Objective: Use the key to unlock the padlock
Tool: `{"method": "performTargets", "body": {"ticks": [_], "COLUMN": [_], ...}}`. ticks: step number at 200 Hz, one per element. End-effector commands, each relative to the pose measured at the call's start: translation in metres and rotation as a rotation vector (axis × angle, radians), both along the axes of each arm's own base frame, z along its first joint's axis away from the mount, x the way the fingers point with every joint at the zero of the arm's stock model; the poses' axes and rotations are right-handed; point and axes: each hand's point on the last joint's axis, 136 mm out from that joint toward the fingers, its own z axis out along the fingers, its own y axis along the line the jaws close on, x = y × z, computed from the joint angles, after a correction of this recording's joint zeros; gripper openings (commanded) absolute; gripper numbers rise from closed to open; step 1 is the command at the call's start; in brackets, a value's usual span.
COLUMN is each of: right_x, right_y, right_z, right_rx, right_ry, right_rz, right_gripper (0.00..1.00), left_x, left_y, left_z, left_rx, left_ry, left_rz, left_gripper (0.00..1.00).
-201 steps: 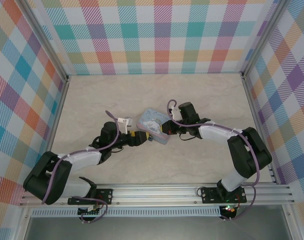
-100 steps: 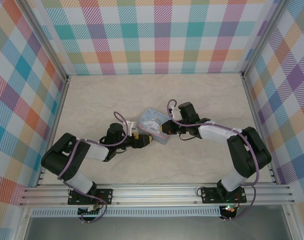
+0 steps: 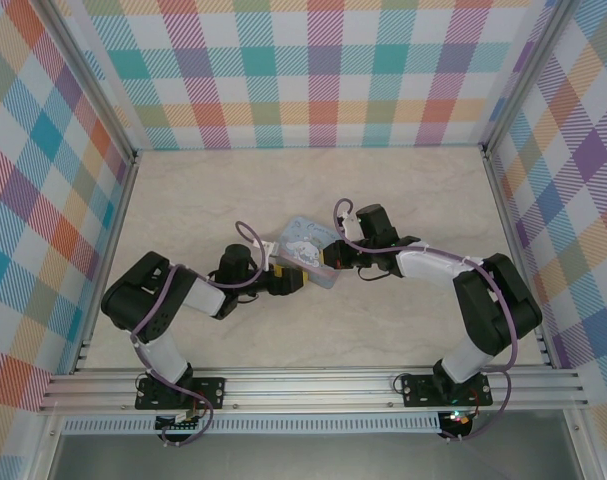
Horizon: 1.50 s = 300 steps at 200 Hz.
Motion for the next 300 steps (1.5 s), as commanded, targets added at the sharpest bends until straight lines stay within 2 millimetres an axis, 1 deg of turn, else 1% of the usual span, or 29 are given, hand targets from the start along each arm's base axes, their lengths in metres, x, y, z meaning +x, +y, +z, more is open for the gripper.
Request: {"method": "performTargets", "body": {"ticks": [1,27,52,76,107,148,174,244,300], "right_x": [-0.002,0.000,-0.001,-0.002,-0.001,-0.001,-0.001,-0.001,-0.001], "right_y": [-0.004,-0.006,-0.008,-0.009,-0.008,-0.007,-0.007,-0.007,-0.006], "right_z": [-0.010,-0.011,-0.013,-0.013,-0.013,-0.013,-0.013,-0.013,-0.013], "right_rx": [-0.026,-0.039,-0.052,-0.054,-0.046,-0.043,-0.042,-0.041,-0.039], "right_ry": [0.031,0.035,0.042,0.041,0.041,0.041,0.039,0.037,0.038], "right_rz": [-0.008,-0.018,-0.029,-0.031,-0.030,-0.025,-0.024,-0.021,-0.019], "right_gripper": [0.00,0.00,0.00,0.00,0.00,0.00,0.00,0.00,0.00], "left_x": [0.001,-0.004,-0.005,-0.008,-0.009,-0.005,-0.005,-0.008,-0.008], "left_y": [-0.013,-0.019,-0.020,-0.024,-0.024,-0.022,-0.028,-0.031,-0.035], "left_z": [0.007,0.004,0.000,0.002,0.004,0.014,0.023,0.027,0.025], "left_rx": [-0.011,-0.009,-0.011,-0.022,-0.027,-0.055,-0.094,-0.130,-0.153], "left_ry": [-0.071,-0.064,-0.049,-0.028,0.003,0.025,0.045,0.104,0.147], "left_rz": [-0.049,-0.077,-0.088,-0.110,-0.097,-0.055,-0.061,-0.036,-0.009], "left_gripper": [0.82,0.79,0.73,0.66,0.66,0.66,0.65,0.63,0.63]}}
